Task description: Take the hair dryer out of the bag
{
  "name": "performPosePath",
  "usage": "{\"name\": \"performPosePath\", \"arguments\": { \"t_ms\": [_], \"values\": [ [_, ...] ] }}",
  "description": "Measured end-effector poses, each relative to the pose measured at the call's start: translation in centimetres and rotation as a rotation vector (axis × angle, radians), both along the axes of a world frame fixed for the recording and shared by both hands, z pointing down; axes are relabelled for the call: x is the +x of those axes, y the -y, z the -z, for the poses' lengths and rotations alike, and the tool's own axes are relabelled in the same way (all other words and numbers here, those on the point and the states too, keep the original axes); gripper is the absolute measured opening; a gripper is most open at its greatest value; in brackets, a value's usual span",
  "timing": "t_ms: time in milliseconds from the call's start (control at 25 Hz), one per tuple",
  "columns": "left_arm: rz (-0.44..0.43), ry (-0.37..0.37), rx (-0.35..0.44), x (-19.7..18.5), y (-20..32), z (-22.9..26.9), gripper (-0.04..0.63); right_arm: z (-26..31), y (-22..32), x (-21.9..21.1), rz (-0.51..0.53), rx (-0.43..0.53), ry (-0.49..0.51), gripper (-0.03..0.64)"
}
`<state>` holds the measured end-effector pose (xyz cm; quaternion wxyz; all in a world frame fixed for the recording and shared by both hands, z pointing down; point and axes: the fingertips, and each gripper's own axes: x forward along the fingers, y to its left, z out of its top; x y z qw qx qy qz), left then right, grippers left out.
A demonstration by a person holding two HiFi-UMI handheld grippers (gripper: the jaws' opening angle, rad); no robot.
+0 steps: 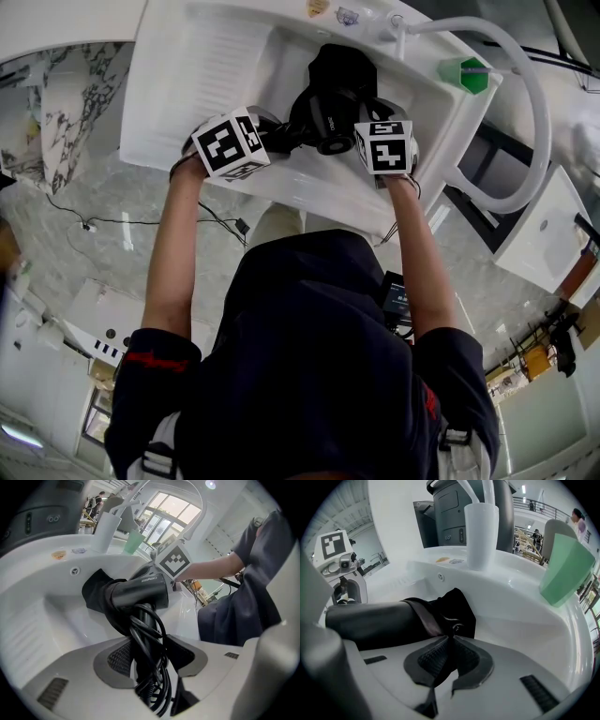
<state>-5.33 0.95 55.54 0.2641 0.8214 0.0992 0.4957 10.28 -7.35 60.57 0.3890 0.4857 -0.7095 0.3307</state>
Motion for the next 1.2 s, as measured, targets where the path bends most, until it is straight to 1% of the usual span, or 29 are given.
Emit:
{"name": "performPosePath", "arguments": {
  "t_ms": [280,440,560,720,920,1080,1200],
  "values": [
    [0.029,-0.034,-0.03,-0.1,0.1,1.0,0.218,-0.1,-0.1,0.0,-0.011,-0.011,-0.001,0.05],
    [0.083,-0.068,-0.036,-0.1,0.6,1.8,0.218,-0.3,-0.1,0.2,-0.012,-0.012,-0.005,0.049],
    [0.11,-0.06,-0.018,-0.7,1.1,2.0,0.218,-0.2,-0.3,0.1,-0.006,-0.017,-0.01,0.051],
    [0.144,-0.037,0.019,-1.5,1.5,2.0,0.218,0.2,0.1,-0.4,-0.008,0.007,0.001,0.051],
    [0.23,-0.036,0.051,-2.1,2.3,2.1,0.218,0.3,0.2,-0.8,0.001,0.007,0.01,0.051],
    [0.284,-0.022,0.076,-2.8,3.0,2.1,0.218,0.0,0.1,-0.8,0.009,-0.004,0.004,0.051],
    [0.339,-0.007,0.108,-3.4,3.8,2.3,0.218,-0.2,-0.1,-0.8,0.013,-0.016,0.005,0.051]
  ]
}}
